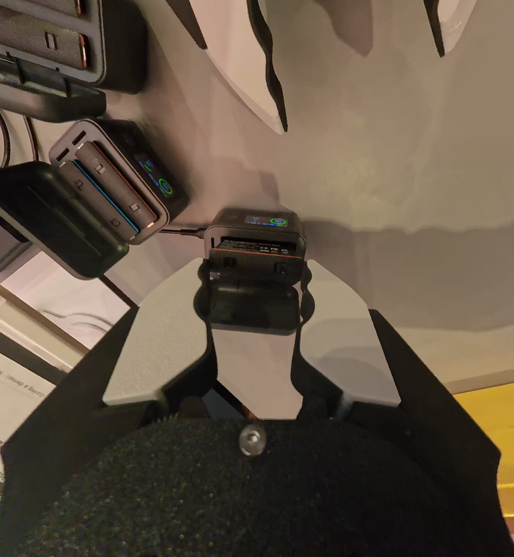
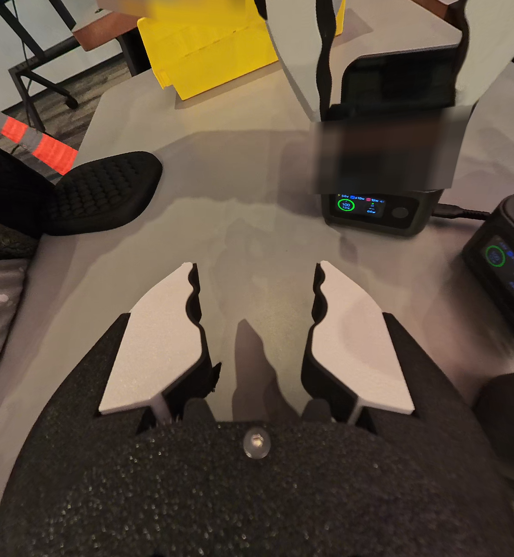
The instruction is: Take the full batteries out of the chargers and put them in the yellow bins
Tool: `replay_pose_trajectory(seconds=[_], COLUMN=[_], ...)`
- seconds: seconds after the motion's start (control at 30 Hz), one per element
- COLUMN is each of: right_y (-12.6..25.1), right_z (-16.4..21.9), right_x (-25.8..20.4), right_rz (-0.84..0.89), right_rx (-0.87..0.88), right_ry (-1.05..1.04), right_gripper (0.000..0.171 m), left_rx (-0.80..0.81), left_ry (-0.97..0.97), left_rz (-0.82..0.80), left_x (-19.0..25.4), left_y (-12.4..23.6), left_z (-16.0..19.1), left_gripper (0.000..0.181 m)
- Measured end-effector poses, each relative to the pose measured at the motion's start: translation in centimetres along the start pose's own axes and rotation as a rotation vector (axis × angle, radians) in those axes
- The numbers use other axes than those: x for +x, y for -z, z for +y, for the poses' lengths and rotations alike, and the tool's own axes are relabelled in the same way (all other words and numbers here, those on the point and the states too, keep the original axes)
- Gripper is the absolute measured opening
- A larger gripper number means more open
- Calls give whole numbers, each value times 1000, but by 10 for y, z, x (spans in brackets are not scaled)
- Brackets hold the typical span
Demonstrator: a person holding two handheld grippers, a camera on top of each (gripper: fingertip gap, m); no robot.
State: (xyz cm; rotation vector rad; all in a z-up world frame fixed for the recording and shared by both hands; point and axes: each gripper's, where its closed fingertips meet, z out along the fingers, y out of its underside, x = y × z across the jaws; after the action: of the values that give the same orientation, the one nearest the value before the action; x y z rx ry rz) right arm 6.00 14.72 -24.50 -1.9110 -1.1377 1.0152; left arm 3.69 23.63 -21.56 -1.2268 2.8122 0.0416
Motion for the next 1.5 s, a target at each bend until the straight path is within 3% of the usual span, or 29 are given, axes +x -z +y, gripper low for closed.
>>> replay_pose_trajectory(seconds=[0.57,0.87,0.97,1.27,1.33,1.5], right_y=[-1,-3,-3,-2,-2,-1], right_z=[1,3,3,4,4,5], right_x=[0,-1,-1,0,0,1], right_rz=[-6,-12,-14,-21,-22,-20], right_rx=[0,-5,-4,-3,-3,-3], right_ry=[-5,-6,-7,-11,-13,-13], right_gripper=[72,72,72,72,72,72], left_rx=[-21,-9,-39,-66,-105,-85], left_ry=[22,26,24,42,52,29], left_rz=[-26,-9,32,90,104,94], left_x=[-1,-4,0,1,2,0], left_y=[-14,-17,-21,-27,-31,-32], left_z=[11,4,6,9,14,10], left_gripper=[60,45,54,58,68,58])
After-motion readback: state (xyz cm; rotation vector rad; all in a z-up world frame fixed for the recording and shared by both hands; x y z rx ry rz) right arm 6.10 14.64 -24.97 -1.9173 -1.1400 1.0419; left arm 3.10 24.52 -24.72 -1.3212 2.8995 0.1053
